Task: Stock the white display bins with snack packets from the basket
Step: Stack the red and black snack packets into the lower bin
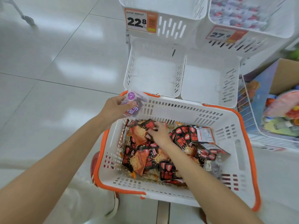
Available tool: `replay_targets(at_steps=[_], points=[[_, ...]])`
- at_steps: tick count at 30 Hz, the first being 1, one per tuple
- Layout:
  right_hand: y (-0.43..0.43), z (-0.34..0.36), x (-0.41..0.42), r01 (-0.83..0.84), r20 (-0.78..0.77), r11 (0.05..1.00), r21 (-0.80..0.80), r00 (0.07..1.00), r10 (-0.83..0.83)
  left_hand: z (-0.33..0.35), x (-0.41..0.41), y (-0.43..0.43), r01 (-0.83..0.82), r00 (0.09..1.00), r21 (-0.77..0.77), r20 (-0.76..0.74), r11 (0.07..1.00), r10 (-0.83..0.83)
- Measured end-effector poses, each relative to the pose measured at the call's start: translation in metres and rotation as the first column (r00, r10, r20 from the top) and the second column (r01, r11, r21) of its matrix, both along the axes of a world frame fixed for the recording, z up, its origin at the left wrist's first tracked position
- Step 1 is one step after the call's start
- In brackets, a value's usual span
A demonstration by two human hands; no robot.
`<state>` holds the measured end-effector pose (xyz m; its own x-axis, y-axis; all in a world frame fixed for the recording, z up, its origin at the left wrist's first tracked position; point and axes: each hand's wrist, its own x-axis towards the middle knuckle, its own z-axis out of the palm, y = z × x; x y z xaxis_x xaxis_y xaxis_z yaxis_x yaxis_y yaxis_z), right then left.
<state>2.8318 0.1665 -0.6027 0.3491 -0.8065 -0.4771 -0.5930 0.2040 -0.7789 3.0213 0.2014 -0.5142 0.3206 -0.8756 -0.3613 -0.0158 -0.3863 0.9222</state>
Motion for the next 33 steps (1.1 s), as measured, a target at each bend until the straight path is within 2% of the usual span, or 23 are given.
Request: replay_targets(at_steps=[2,4,8,11,13,16,17,19,21,22,24,25,26,28,30,31,32,33], points=[[-0.018,0.028,-0.019,0.082,0.101,0.995,-0.059,0.992,-0.076,0.001,-0.002,0.000,-0.028,0.998,-0.029,-0.048,0.999,0.027],[-0.036,0.057,-0.042,0.047,0.177,0.992,-0.117,0.984,-0.026,0.000,-0.007,-0.001,-0.040,0.997,-0.039,-0.071,0.998,0.037],[-0.060,0.090,-0.064,-0.079,0.195,0.989,-0.122,0.976,0.101,-0.001,-0.027,-0.003,0.042,0.996,-0.023,-0.082,0.999,-0.044],[-0.056,0.092,-0.057,-0.089,0.236,0.989,-0.121,0.965,0.116,-0.006,-0.045,0.000,0.166,0.955,0.065,-0.258,0.984,-0.144],[-0.052,0.086,-0.052,-0.085,0.202,0.985,-0.148,0.973,0.115,-0.012,-0.052,0.002,0.220,0.950,0.098,-0.247,0.971,-0.190],[-0.037,0.072,-0.055,-0.014,0.209,0.997,-0.082,0.977,0.031,-0.016,-0.046,0.001,0.081,0.974,0.050,-0.215,0.995,-0.069],[-0.031,0.063,-0.058,-0.031,0.158,0.996,-0.083,0.987,0.043,-0.016,-0.042,0.002,0.050,0.977,0.022,-0.210,0.999,-0.044],[-0.015,0.036,-0.066,-0.230,-0.076,0.967,-0.111,0.972,0.223,-0.015,-0.034,0.002,0.039,0.974,0.003,-0.224,0.999,-0.037],[0.004,0.008,-0.069,-0.515,-0.336,0.857,-0.039,0.814,0.474,-0.016,-0.031,0.003,0.051,0.972,0.027,-0.233,0.998,-0.043],[0.011,-0.006,-0.069,-0.605,-0.441,0.796,-0.023,0.720,0.535,-0.016,-0.032,0.004,0.049,0.972,0.043,-0.233,0.998,-0.037],[0.019,-0.022,-0.069,-0.700,-0.587,0.710,-0.076,0.607,0.536,-0.020,-0.034,0.004,0.037,0.984,0.079,-0.177,0.996,-0.022],[0.019,-0.023,-0.070,-0.711,-0.608,0.695,-0.105,0.599,0.521,-0.021,-0.033,0.003,0.025,0.985,0.063,-0.170,0.998,-0.014],[0.017,-0.019,-0.072,-0.694,-0.577,0.708,-0.131,0.634,0.515,-0.019,-0.034,0.004,0.012,0.983,0.039,-0.186,0.999,-0.005],[0.010,-0.001,-0.079,-0.515,-0.380,0.843,-0.157,0.819,0.429,-0.016,-0.035,0.006,-0.012,0.970,-0.012,-0.243,1.000,0.008],[-0.005,0.029,-0.086,-0.175,-0.166,0.960,-0.220,0.976,0.140,-0.013,-0.037,0.005,-0.056,0.957,-0.025,-0.287,0.998,0.046],[-0.016,0.044,-0.089,0.019,-0.050,0.978,-0.206,0.998,-0.030,-0.013,-0.037,0.004,-0.072,0.951,-0.027,-0.302,0.997,0.060],[-0.028,0.058,-0.091,0.187,0.102,0.975,-0.122,0.979,-0.175,-0.009,-0.040,0.003,-0.078,0.952,-0.028,-0.298,0.997,0.066],[-0.038,0.070,-0.091,0.287,0.260,0.958,0.023,0.923,-0.283,-0.007,-0.041,0.002,-0.075,0.960,-0.032,-0.274,0.997,0.064]])
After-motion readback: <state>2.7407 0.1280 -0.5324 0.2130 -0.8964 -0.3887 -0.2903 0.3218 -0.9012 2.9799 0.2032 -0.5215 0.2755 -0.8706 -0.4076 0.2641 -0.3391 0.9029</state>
